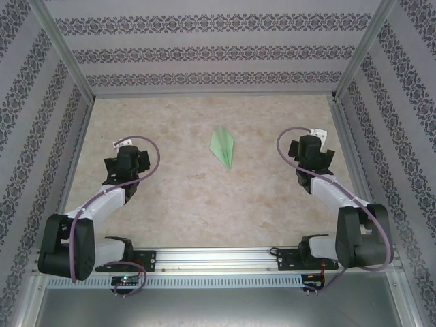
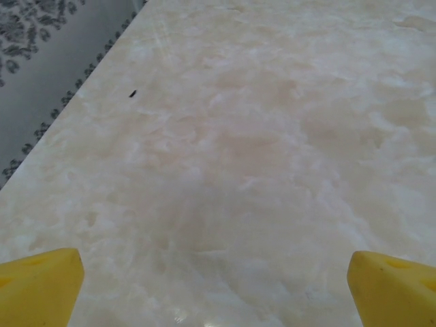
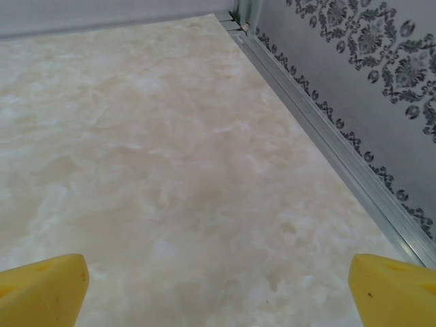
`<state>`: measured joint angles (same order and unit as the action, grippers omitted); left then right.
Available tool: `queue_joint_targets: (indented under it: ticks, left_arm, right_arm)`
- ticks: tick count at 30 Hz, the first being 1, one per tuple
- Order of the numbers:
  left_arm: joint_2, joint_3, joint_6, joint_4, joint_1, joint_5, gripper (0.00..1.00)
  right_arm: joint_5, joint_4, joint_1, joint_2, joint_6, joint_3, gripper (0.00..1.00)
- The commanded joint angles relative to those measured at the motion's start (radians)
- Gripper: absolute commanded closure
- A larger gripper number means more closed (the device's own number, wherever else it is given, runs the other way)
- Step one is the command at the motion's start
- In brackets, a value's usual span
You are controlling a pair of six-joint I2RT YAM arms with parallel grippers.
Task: Fold a paper plane with a square sheet of paper (pick it up from the middle)
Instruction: Reset both arms
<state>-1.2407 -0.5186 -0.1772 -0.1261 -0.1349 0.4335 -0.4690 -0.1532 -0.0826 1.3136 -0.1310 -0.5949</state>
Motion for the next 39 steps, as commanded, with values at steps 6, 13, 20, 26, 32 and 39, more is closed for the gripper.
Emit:
queue_joint_targets:
  ticks: [6, 13, 20, 26, 32, 39]
  left_arm:
    - [-0.090, 0.117, 0.171, -0.527, 0.041, -0.268, 0.00]
    - [-0.163, 0.166, 0.166, -0.692, 0.104, -0.400, 0.00]
    - [-0.313, 0.137, 0.176, -0.764, 0.104, -0.432, 0.00]
    - [-0.320, 0.107, 0.192, -0.708, 0.085, -0.398, 0.00]
    - [-0.319, 0.102, 0.208, -0.700, 0.081, -0.423, 0.00]
    - [-0.321, 0.095, 0.209, -0.690, 0.078, -0.420, 0.00]
  right_arm:
    - [0.162, -0.429, 0.006, 0.087, 0.149, 0.100, 0.02]
    - [0.278, -0.596, 0.052, 0.137, 0.143, 0.156, 0.02]
    - [0.359, -0.715, 0.079, 0.183, 0.139, 0.207, 0.02]
    - [0.365, -0.709, 0.087, 0.189, 0.130, 0.202, 0.02]
    - [0.365, -0.709, 0.087, 0.187, 0.130, 0.202, 0.02]
    - [0.366, -0.710, 0.087, 0.188, 0.130, 0.201, 0.02]
